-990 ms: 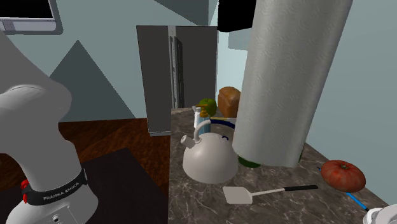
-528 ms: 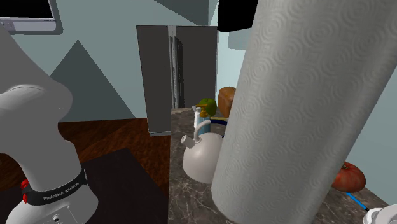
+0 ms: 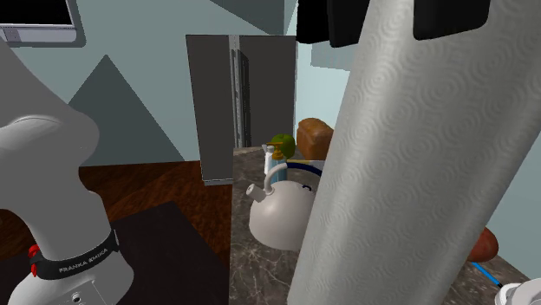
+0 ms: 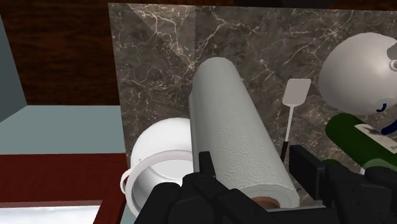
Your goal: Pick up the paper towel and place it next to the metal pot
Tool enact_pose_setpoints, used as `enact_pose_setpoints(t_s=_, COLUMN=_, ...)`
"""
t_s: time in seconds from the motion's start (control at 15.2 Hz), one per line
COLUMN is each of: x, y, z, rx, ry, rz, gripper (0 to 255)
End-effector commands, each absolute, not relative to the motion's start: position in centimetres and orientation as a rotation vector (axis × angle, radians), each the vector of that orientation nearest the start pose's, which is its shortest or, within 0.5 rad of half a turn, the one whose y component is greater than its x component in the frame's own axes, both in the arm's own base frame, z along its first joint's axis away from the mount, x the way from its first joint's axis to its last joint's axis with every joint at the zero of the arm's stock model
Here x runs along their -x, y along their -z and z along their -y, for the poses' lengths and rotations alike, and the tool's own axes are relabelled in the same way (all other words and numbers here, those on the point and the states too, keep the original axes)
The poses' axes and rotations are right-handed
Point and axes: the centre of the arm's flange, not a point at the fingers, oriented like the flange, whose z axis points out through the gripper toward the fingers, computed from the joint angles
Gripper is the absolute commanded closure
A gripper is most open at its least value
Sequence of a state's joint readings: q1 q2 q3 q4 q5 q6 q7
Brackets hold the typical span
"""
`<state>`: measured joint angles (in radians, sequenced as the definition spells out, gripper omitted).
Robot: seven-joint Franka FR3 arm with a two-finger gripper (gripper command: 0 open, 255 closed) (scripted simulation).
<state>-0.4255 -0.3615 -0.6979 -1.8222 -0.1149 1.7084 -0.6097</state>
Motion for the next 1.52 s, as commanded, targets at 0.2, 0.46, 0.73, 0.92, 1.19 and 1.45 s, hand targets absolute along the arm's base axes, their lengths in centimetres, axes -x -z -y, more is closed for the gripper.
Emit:
enact_pose_setpoints(t_s=0.2, x=-14.4, y=-62.5, z=46.3, rx=3.081, ry=0.313, rz=-0.777, gripper=255)
enact_pose_setpoints(t_s=0.46, x=-14.4, y=-60.4, z=46.3, rx=3.081, ry=0.313, rz=-0.777, gripper=255)
enact_pose_setpoints(t_s=0.73, x=-14.4, y=-58.3, z=46.3, rx=3.081, ry=0.313, rz=-0.777, gripper=255)
enact_pose_setpoints(t_s=0.92, x=-14.4, y=-56.7, z=46.3, rx=3.081, ry=0.313, rz=-0.777, gripper=255)
enact_pose_setpoints(t_s=1.19, x=-14.4, y=-54.6, z=46.3, rx=3.081, ry=0.313, rz=-0.777, gripper=255)
enact_pose_setpoints(t_s=1.45, x=-14.4, y=-52.5, z=46.3, rx=3.081, ry=0.313, rz=-0.777, gripper=255)
